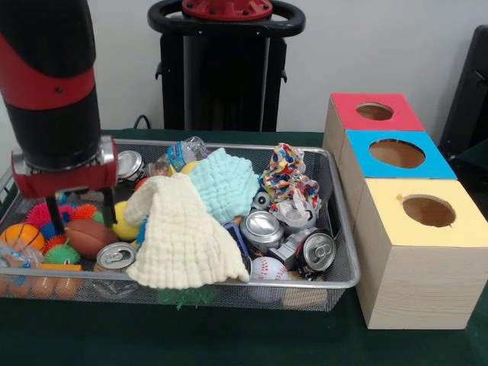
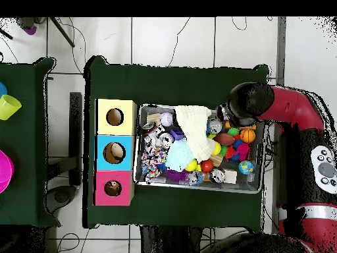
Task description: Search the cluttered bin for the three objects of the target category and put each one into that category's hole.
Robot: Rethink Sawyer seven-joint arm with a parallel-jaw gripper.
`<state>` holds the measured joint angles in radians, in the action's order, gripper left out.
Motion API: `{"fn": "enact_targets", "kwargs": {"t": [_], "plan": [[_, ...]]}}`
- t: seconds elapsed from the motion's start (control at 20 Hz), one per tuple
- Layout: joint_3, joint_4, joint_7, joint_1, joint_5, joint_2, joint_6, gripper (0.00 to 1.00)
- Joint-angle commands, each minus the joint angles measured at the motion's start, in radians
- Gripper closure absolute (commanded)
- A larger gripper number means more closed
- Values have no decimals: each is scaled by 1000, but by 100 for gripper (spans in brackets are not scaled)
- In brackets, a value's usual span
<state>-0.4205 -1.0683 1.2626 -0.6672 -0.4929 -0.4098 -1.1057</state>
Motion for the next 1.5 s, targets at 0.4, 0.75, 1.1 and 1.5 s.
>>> {"fn": "enact_targets", "kwargs": {"t": [0.4,0.75,1.1,1.5], "plan": [[-151,295,-471,35,-74,227,-160,0],[-162,367,-489,41,-79,304,-144,0],[-125,292,-433,31,-66,265,-104,0],[-69,-121,-304,-81,0,-47,-8,0]]}}
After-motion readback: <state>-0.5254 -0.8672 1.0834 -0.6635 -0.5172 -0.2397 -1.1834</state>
